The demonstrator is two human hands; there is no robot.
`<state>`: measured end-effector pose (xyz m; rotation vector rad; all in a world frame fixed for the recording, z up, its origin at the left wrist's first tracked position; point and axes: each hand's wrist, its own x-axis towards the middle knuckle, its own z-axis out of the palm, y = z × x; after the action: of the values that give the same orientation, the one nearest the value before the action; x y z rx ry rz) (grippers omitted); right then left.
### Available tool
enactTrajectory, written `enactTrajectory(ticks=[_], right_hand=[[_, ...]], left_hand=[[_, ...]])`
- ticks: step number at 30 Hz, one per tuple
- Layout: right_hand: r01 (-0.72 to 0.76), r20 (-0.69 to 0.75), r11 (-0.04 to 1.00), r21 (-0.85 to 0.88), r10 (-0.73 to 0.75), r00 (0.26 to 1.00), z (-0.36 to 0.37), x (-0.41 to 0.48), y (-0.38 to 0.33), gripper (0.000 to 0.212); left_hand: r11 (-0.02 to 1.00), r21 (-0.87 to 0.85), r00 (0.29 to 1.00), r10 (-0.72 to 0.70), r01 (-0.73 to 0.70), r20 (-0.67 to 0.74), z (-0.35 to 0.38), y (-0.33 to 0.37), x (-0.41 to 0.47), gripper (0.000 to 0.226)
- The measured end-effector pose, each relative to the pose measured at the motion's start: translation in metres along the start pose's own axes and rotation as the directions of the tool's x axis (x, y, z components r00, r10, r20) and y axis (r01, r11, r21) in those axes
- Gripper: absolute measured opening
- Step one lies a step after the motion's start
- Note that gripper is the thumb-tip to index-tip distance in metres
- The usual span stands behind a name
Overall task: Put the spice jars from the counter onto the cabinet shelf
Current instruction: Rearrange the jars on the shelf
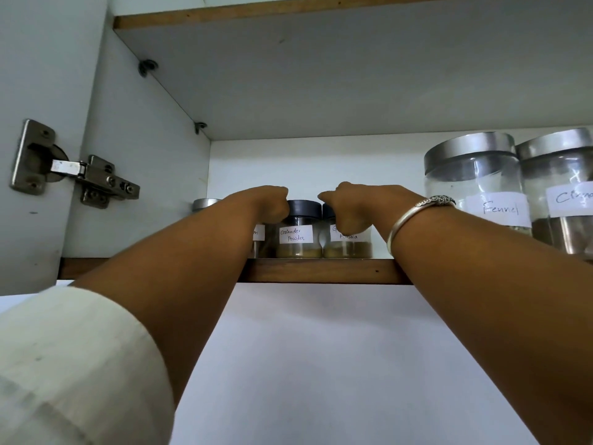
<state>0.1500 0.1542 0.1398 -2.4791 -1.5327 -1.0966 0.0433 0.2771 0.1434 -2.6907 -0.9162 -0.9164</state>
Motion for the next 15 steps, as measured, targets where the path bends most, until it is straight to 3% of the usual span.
enactTrajectory(ticks=[3, 7, 12, 15], right_hand=[[0.035, 0.018, 0.998, 0.052, -0.036, 0.999, -0.0040, 0.0001, -0.0028, 0.056], [0.044, 0.077, 0.995, 0.092, -0.052, 0.996, -0.0044, -0.0038, -0.0039, 0.054], [0.034, 0.036, 0.993, 0.110, -0.038, 0.999, -0.0023, -0.0011, -0.0036, 0.066], [0.049, -0.034, 0.992, 0.113, -0.045, 0.998, -0.0007, -0.0010, -0.0044, 0.067]], left_hand=[[0.999, 0.015, 0.999, -0.031, 0.031, -0.025, -0.0032, -0.0014, -0.0025, 0.038], [0.994, 0.101, 0.999, -0.036, 0.034, 0.015, -0.0032, -0.0035, -0.0022, 0.017], [0.997, 0.066, 0.999, -0.041, 0.040, 0.017, -0.0019, -0.0039, -0.0025, 0.034], [1.000, 0.014, 0.998, -0.005, 0.006, -0.063, -0.0025, 0.0005, -0.0078, 0.050]])
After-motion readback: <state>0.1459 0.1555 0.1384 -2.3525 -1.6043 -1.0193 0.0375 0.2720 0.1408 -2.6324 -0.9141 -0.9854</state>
